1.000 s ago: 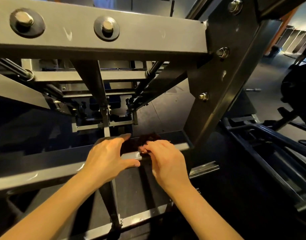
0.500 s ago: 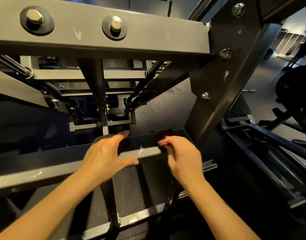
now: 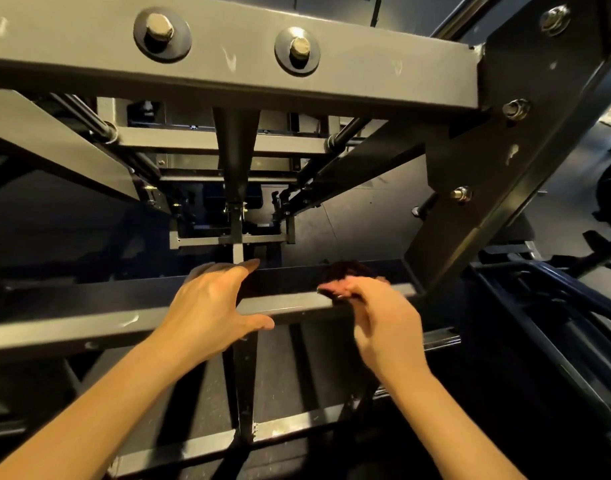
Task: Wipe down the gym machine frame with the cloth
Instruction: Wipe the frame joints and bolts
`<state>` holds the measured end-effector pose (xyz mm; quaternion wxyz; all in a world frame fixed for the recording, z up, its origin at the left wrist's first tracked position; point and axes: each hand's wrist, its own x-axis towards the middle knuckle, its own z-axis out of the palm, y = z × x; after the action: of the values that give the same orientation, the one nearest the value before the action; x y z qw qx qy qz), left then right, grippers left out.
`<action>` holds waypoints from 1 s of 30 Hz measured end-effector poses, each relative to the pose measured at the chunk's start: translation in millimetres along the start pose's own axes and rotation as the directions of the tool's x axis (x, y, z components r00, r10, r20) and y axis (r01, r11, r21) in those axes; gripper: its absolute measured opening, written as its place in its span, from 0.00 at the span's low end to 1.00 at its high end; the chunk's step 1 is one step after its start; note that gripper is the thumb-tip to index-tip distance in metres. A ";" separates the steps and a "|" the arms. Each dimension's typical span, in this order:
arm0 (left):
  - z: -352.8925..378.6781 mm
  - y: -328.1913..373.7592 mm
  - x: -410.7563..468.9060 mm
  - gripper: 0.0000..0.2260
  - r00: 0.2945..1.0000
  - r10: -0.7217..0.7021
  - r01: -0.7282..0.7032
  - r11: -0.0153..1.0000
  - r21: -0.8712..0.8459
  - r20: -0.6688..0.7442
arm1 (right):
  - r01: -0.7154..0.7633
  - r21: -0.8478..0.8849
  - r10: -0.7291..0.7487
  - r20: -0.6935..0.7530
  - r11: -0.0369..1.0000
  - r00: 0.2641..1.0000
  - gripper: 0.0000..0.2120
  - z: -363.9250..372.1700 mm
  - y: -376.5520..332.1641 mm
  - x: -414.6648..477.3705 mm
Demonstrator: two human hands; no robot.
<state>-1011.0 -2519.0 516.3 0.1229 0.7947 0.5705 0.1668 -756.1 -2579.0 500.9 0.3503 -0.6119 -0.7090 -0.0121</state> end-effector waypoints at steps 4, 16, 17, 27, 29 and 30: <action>1.1 0.7 -1.9 0.42 1.000 -0.010 0.010 1.000 -0.029 0.007 | -0.226 -0.195 0.212 -0.089 0.954 0.973 0.09 12.1 -9.6 12.2; -0.4 -6.1 -0.1 0.40 1.000 0.006 -0.006 0.998 -0.066 0.006 | -0.095 -0.168 0.079 -0.100 0.981 0.992 0.12 9.4 10.3 1.4; 0.2 -7.2 -0.1 0.41 1.000 0.012 -0.012 0.998 -0.069 0.003 | -0.178 -0.190 0.152 -0.143 0.966 0.978 0.11 7.0 15.4 3.0; -2.6 -14.2 -0.6 0.41 0.997 0.073 -0.070 0.993 -0.092 0.026 | 0.159 -0.047 -0.159 -0.004 0.986 0.987 0.13 46.4 -60.1 -8.0; -5.5 -16.9 0.8 0.41 0.995 0.077 -0.071 0.994 -0.081 0.066 | 0.079 -0.109 -0.085 -0.055 0.991 0.995 0.12 31.7 -25.5 -4.9; -7.2 -18.5 0.9 0.41 0.993 0.082 -0.074 0.993 -0.087 0.089 | -0.005 -0.133 -0.011 -0.117 0.991 0.993 0.11 25.1 -9.6 -3.4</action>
<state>-1029.6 -2512.2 515.9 0.1754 0.8175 0.5254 0.1582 -776.5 -2573.1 484.2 0.3499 -0.6311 -0.6856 -0.0957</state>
